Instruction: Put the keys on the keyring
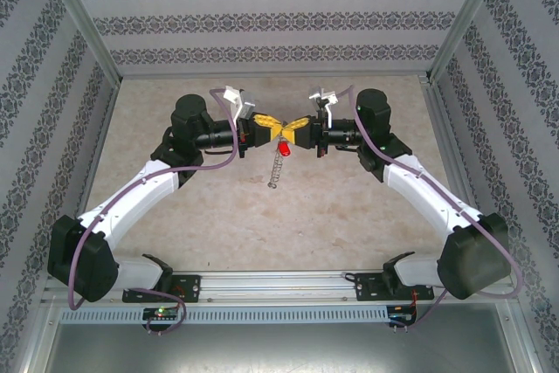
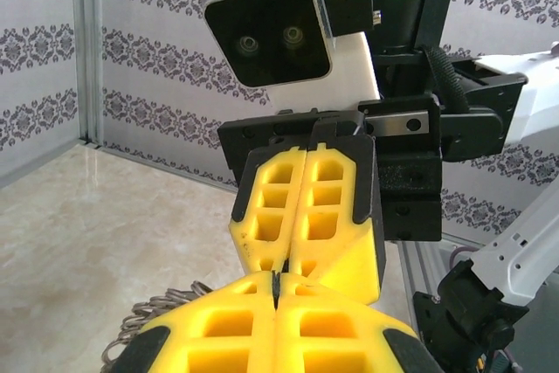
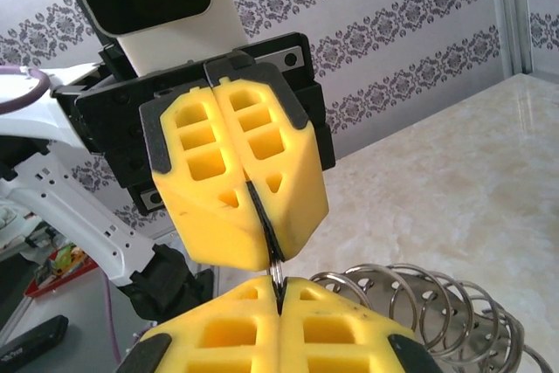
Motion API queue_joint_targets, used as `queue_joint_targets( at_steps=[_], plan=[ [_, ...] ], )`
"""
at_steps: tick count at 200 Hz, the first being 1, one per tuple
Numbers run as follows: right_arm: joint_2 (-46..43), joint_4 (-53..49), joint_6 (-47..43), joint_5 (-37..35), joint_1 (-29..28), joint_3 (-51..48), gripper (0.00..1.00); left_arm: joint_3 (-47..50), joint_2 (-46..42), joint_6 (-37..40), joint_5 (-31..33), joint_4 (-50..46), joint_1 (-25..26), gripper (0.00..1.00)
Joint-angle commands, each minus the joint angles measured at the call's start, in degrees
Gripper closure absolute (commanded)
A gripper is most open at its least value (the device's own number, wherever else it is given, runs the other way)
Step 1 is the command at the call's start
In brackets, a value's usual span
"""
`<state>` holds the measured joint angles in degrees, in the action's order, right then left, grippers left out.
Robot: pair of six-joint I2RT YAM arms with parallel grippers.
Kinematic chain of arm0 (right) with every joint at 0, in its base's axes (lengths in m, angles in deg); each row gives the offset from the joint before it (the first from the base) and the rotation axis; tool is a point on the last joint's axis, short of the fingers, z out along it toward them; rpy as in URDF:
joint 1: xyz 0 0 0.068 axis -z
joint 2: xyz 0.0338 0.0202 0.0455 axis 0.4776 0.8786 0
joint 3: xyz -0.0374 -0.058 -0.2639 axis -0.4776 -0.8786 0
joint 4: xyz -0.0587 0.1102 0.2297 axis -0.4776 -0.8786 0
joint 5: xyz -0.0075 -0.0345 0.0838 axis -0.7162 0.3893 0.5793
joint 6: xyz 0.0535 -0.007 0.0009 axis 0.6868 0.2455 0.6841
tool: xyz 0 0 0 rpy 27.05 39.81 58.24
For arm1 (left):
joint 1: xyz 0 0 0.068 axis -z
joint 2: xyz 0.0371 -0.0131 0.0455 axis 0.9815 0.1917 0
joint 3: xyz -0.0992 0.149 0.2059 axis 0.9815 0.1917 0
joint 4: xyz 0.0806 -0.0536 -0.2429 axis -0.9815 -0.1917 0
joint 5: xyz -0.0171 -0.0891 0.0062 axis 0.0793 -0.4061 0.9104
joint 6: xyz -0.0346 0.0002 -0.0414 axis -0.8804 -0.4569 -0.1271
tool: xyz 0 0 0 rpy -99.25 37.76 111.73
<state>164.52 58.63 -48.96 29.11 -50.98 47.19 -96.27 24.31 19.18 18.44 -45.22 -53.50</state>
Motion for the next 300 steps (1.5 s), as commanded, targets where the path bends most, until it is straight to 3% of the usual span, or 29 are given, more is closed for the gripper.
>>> queue_joint_targets(
  at_steps=[1, 27, 54, 105, 141, 222, 300],
  plan=[
    [-0.2, -11.1, -7.6, -0.7, 1.3, 5.0, 1.00, -1.5, -2.5, 2.2, 4.0, -2.5, 0.1, 0.83],
    [2.5, -34.2, -21.4, -4.2, 1.6, 15.2, 1.00, -3.8, -3.6, 6.6, 6.4, -9.5, -0.7, 0.62],
    [6.0, -50.6, -30.2, -9.3, 1.6, 24.6, 1.00, -7.6, -3.5, 10.5, 6.3, -17.1, -1.8, 0.52],
    [12.3, -70.5, -41.3, -18.6, 0.1, 39.0, 1.00, -15.5, -0.1, 17.5, 1.2, -30.6, -4.3, 0.48],
    [17.0, -82.1, -48.3, -19.8, -1.6, 48.9, 1.00, -21.2, 4.3, 21.7, -5.3, -39.4, -5.5, 0.47],
    [20.0, -85.6, -51.1, -19.5, -4.5, 54.1, 1.00, -28.8, 12.0, 24.9, -15.2, -47.6, -5.8, 0.52],
    [21.3, -83.1, -50.1, -18.3, -6.6, 56.5, 1.00, -28.9, 14.8, 22.9, -19.6, -45.8, -5.1, 0.57]
  ],
)
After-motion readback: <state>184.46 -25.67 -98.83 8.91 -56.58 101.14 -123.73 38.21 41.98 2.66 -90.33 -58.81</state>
